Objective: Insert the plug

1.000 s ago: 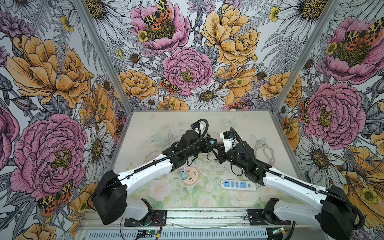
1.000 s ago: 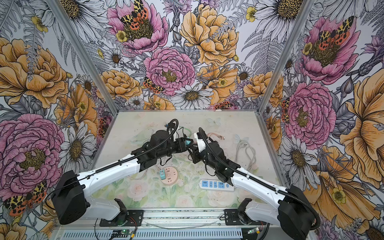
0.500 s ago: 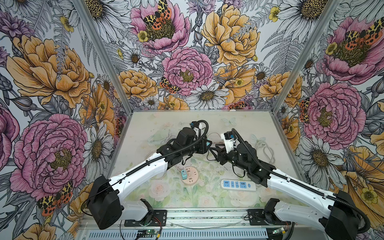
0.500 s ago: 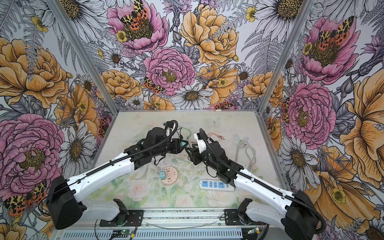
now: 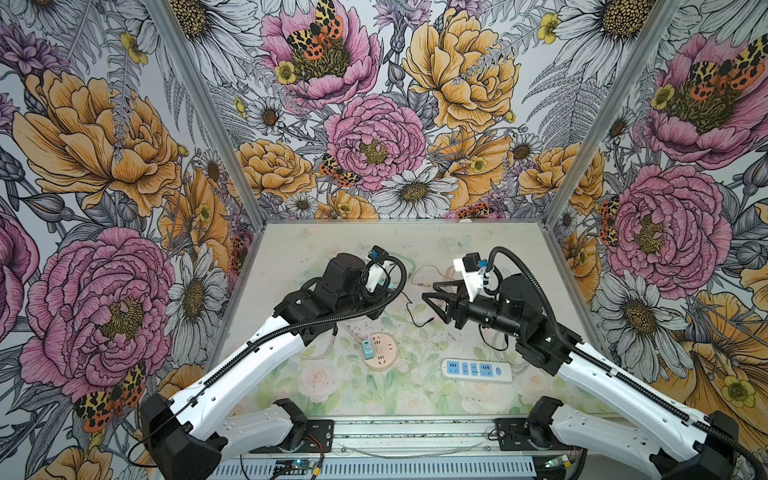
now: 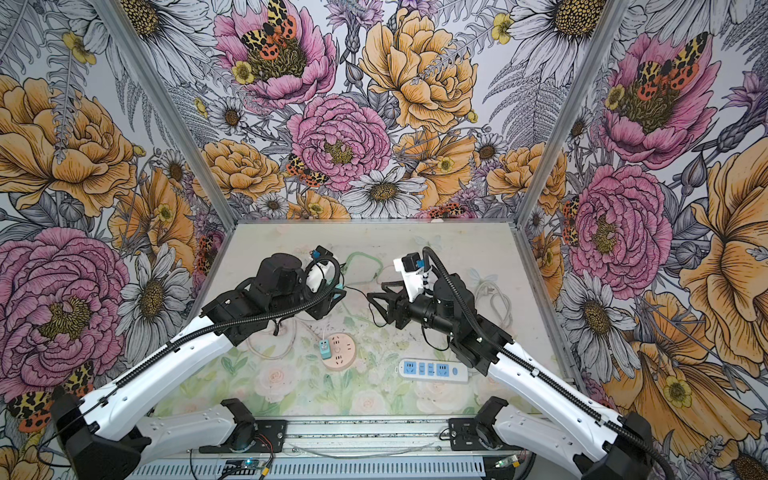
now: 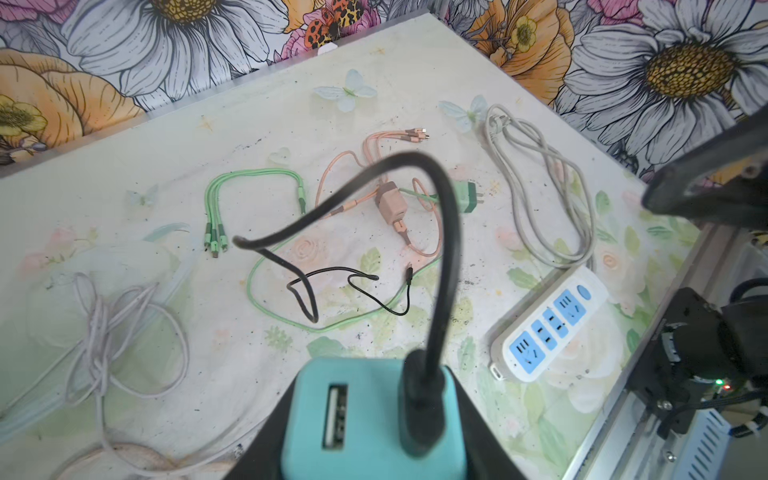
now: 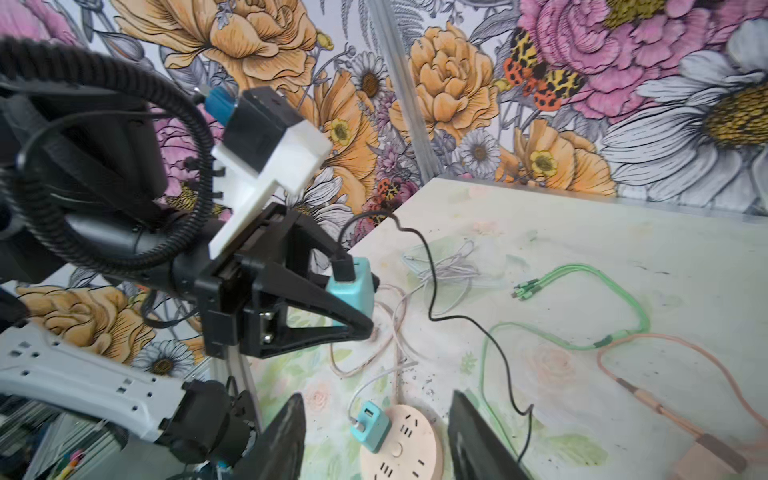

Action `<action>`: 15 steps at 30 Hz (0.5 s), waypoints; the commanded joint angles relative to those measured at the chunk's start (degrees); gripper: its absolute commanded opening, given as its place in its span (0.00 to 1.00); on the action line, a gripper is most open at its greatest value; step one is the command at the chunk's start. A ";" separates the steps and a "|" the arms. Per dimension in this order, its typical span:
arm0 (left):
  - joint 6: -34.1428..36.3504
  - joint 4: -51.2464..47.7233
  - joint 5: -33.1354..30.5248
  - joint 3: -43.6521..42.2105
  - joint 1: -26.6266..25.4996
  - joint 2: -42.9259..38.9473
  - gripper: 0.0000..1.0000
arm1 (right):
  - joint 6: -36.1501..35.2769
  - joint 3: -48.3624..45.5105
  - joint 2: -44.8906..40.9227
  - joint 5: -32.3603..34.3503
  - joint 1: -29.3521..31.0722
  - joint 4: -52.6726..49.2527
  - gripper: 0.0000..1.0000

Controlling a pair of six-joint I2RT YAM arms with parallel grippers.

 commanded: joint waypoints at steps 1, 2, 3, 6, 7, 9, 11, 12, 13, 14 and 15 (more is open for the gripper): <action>7.92 -0.73 -1.54 0.19 -1.69 -2.09 0.33 | 0.83 2.61 2.42 -11.46 -0.77 -0.27 0.56; 9.14 -0.73 -1.15 0.13 -1.97 -2.28 0.33 | 0.97 2.89 3.48 -12.87 -0.95 -0.27 0.56; 10.35 -0.80 -0.59 0.26 -2.01 -2.32 0.33 | 1.30 3.13 4.72 -14.19 -1.14 -0.26 0.56; 12.40 -1.78 1.70 1.27 -2.46 -2.04 0.33 | 2.50 3.60 7.94 -15.92 -1.52 -0.18 0.56; 13.02 -2.15 1.96 1.56 -2.90 -1.79 0.33 | 2.84 3.63 8.75 -16.14 -1.66 -0.18 0.56; 14.08 -2.81 1.62 1.96 -3.82 -1.46 0.33 | 2.74 3.56 9.51 -16.63 -1.83 -0.18 0.56; 14.87 -3.43 1.61 2.21 -4.42 -0.96 0.33 | 2.27 3.22 9.32 -16.57 -2.01 -0.10 0.57; 15.19 -3.77 1.73 2.45 -4.79 -0.72 0.33 | 2.09 3.09 9.00 -16.43 -2.17 -0.09 0.57; 15.43 -3.96 1.93 2.59 -5.06 -0.49 0.34 | 1.92 2.87 8.61 -16.25 -2.39 0.06 0.57; 15.40 -4.14 2.11 2.68 -5.18 -0.18 0.34 | 1.90 2.62 8.14 -16.01 -2.64 0.29 0.58; 15.48 -4.40 2.78 2.82 -5.21 0.04 0.34 | 1.99 2.32 7.69 -16.13 -2.89 0.86 0.58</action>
